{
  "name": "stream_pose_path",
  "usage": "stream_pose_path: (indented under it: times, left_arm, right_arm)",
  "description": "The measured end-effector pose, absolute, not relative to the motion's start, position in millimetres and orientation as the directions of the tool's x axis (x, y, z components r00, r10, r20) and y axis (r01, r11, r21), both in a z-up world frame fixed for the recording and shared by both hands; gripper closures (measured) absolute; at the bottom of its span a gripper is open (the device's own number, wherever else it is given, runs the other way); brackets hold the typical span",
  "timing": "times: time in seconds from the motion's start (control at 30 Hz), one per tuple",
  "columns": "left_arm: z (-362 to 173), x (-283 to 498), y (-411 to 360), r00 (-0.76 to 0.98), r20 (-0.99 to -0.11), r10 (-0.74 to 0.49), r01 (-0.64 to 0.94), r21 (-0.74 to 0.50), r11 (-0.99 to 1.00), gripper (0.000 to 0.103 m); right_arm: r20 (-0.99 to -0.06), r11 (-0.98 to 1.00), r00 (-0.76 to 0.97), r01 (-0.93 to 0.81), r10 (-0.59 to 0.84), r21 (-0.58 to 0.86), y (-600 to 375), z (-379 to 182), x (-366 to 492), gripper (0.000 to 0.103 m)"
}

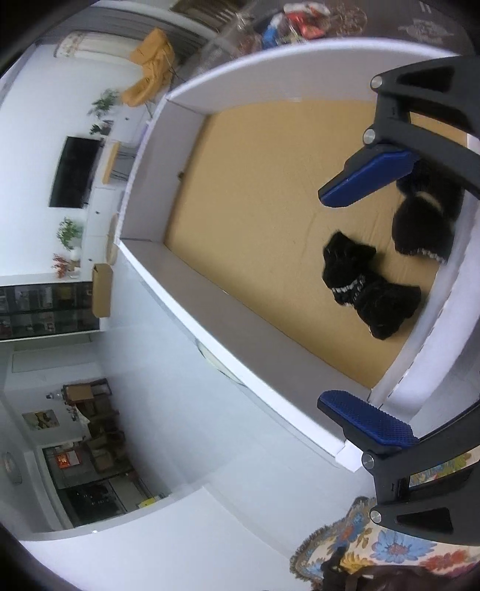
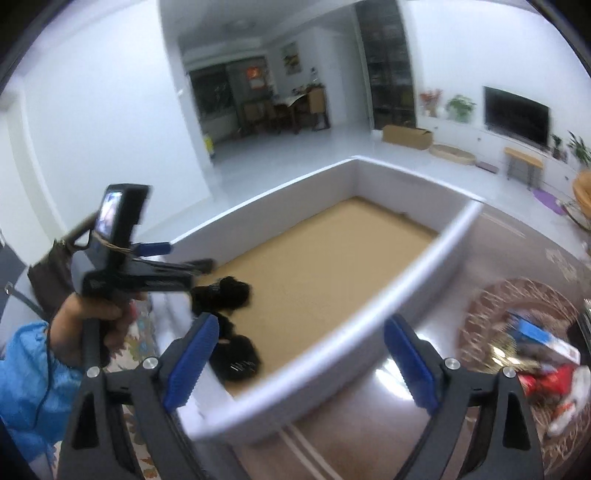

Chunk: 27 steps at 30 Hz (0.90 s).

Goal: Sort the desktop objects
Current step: 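Carry both pouches into the cardboard box and open both tools to release them, then move both empty tools back over the table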

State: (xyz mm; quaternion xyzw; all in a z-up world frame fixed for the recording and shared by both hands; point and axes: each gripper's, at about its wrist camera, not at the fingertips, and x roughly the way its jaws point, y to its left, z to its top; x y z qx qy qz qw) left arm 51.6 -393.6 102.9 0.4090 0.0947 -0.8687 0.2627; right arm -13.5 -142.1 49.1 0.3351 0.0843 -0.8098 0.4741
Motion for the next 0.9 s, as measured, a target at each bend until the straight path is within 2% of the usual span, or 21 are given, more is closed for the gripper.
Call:
stream_pose_path:
  times: [0.2,0.33,0.47,0.6,0.77,0.9]
  left_arm:
    - [131,62,-395,-0.585,-0.735,-0.343,0.531,-0.028,-0.847,0.002]
    - [142,66,-379,-0.623,-0.72,-0.306,0.498,-0.064,-0.865,0.002]
    - [151,55,-308,-0.694,-0.691,-0.203,0.361,-0.09,-0.928,0.002]
    - [150,44,-223,-0.736,-0.676,-0.032,0.155,-0.122,-0.98,0.002]
    - [118,23,-125,-0.695,-0.7,0.164,-0.044,-0.187,-0.981,0.0]
    - [53,-14,-84,-0.607,-0.776,0.173,-0.026,-0.197,-0.98,0.0]
  right_arm:
    - [-0.621,-0.656,-0.422,0.727,-0.66,0.203,-49,42,-47,0.009]
    - [-0.664,-0.769,-0.499,0.612,-0.557,0.185,25,14,-69,0.008]
    - [-0.728,-0.875,-0.567,0.474,-0.385,0.094,98,-25,-84,0.008]
    - [-0.778,-0.934,-0.575,0.353,-0.254,0.044,153,-55,-95,0.008]
    - [-0.8,-0.969,-0.573,0.244,-0.18,0.044,191,-76,-106,0.008]
    - [-0.795,-0.973,-0.582,0.226,-0.173,0.046,196,-81,-110,0.007]
